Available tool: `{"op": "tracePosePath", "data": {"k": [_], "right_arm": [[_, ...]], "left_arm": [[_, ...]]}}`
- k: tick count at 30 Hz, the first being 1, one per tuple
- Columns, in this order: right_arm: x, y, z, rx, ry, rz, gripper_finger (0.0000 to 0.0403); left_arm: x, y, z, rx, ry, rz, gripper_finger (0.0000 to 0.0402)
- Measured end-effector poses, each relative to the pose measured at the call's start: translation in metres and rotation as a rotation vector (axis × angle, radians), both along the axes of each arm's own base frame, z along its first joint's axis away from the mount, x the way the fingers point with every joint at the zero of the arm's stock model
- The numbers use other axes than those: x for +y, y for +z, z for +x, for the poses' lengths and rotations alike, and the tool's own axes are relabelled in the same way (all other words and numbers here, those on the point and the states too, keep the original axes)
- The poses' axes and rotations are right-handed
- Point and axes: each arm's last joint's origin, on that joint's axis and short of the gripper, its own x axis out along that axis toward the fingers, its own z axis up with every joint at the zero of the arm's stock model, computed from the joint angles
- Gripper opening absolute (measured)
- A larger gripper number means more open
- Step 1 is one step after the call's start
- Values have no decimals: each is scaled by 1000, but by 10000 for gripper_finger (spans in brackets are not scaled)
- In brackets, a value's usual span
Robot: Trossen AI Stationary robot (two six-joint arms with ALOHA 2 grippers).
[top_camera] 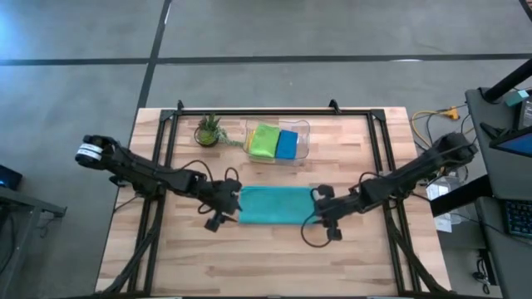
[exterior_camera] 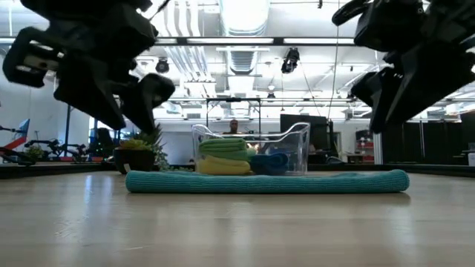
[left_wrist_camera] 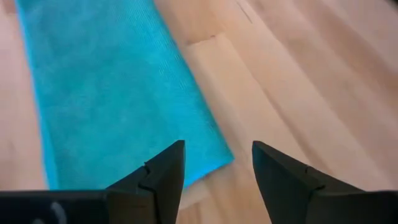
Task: Fold microfiber towels
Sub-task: Fold the light blue microfiber towel
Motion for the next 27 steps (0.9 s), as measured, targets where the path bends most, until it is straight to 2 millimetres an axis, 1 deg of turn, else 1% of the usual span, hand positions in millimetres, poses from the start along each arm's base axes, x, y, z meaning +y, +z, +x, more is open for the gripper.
{"op": "tracePosePath", "data": {"k": [3,6,8,15,22,27], "right_arm": [[2,-7,4,6,-4,-7,131],[3,-13,9,7,-5,-9,137],[4,-19,11,19,1,-19,139],[5,-35,13,80,1,-45,140],[6,-51,15,146,6,-68,141],[7,-54,16,152,0,-72,135]], "left_arm": [[-3,2,1,-32,10,71,171],[-3,0,4,-38,14,76,171],[-4,-4,6,-25,6,71,171],[-9,-18,22,25,-32,38,171],[-9,-30,27,73,-46,3,171],[-9,-38,29,109,-14,-18,171]]}}
